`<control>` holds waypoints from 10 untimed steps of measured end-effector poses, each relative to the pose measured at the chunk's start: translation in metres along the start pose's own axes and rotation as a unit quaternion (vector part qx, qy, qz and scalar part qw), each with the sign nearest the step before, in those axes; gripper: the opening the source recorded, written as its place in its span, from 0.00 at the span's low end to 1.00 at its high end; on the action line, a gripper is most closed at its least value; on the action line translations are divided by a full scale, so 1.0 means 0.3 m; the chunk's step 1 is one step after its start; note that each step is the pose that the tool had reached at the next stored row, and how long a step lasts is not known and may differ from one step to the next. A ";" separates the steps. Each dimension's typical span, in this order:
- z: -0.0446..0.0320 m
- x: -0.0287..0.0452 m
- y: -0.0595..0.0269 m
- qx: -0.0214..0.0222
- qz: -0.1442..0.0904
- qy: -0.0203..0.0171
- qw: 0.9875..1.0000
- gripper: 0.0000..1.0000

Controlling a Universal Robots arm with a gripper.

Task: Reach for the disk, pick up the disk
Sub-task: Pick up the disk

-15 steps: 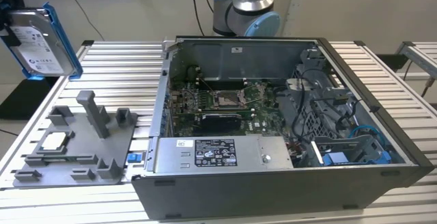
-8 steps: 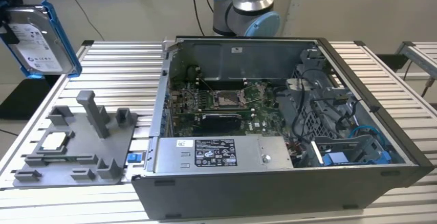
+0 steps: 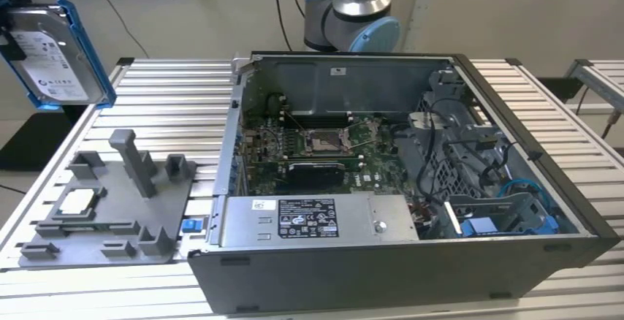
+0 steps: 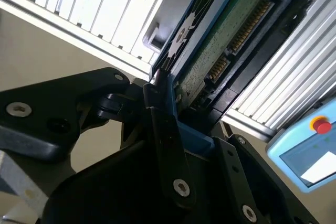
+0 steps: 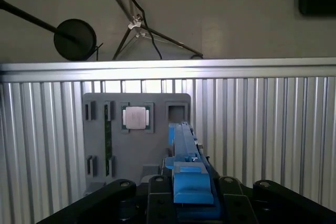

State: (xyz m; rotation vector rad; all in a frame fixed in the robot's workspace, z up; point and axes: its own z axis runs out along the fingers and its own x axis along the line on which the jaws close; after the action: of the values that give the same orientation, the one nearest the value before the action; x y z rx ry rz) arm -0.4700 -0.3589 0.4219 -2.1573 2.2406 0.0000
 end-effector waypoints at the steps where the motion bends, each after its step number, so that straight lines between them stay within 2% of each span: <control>1: -0.001 0.000 0.000 0.000 0.000 0.000 1.000 0.00; 10: -0.012 0.000 0.000 0.000 0.000 0.000 1.000 0.00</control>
State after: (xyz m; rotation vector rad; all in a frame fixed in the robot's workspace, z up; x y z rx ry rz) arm -0.4700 -0.3589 0.4256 -2.1573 2.2405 -0.0001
